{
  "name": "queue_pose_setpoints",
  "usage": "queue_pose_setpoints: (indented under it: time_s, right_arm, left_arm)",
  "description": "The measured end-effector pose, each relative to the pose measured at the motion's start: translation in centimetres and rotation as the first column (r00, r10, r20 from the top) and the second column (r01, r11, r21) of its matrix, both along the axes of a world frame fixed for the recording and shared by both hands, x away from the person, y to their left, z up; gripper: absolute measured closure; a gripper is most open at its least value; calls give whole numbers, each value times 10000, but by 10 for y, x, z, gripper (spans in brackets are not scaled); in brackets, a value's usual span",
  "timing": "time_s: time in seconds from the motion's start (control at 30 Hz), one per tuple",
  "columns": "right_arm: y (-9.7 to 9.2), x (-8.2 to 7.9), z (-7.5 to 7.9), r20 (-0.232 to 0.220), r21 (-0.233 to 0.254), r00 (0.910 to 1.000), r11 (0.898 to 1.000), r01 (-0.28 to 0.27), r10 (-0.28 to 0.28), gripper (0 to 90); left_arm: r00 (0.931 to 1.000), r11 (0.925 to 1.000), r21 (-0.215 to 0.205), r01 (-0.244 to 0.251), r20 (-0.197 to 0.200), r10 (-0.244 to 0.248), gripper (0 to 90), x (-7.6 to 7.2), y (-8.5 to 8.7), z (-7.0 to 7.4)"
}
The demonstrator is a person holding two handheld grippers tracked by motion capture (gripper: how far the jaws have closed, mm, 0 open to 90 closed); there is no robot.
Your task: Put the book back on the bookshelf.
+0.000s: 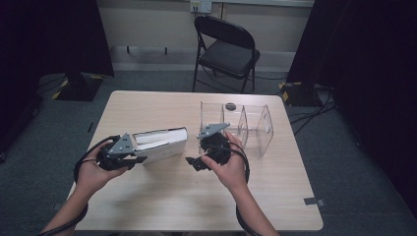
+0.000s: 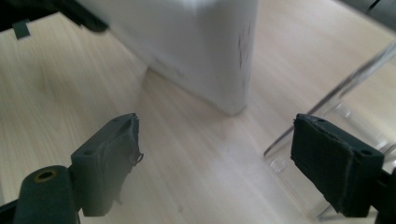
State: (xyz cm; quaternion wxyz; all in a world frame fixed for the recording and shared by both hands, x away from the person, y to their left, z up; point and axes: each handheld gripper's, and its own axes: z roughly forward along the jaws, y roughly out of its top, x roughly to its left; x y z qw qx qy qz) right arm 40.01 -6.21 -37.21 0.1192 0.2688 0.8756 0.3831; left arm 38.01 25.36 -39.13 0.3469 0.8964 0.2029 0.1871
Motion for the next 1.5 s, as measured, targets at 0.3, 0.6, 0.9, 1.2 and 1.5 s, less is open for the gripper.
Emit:
queue_pose_setpoints:
  time_s: [0.3,0.6,0.9,1.2,1.5]
  right_arm:
    - [-16,-1,-73,-922,-166,9933,9976,677,-690,143]
    - [-26,-4,-98,-1347,-224,9863,9954,928,-950,142]
    - [-31,-8,-111,-1422,-526,9838,9933,1030,-1096,143]
    - [-33,-15,-116,-1298,-593,9841,9917,1139,-1208,140]
    - [-32,-21,-121,-769,-664,9896,9910,1165,-1215,124]
  left_arm:
    - [9998,9998,183,68,-199,-64,762,3,-1,8]
    - [9994,10000,-83,53,-334,-56,764,7,1,8]
    - [9985,9995,96,285,-467,-280,764,6,1,10]
    - [9977,9993,104,357,-579,-350,764,5,0,11]
    - [9955,9998,193,72,-951,-53,764,10,0,14]
